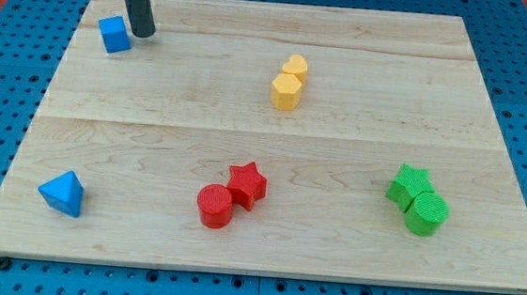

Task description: Push the blue cube to the top left

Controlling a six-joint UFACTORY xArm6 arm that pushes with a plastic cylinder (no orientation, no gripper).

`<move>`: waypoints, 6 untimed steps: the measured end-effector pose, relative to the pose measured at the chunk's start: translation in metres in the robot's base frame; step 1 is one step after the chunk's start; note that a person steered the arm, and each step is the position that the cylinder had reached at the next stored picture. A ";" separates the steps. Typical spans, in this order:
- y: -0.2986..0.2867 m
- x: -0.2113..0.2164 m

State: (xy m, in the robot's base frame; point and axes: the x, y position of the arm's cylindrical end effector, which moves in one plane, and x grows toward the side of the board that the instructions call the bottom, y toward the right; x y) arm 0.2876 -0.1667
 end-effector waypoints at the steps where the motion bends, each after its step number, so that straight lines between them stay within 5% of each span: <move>1: -0.010 0.031; 2: -0.056 0.035; 4: -0.063 -0.026; 6: -0.050 -0.008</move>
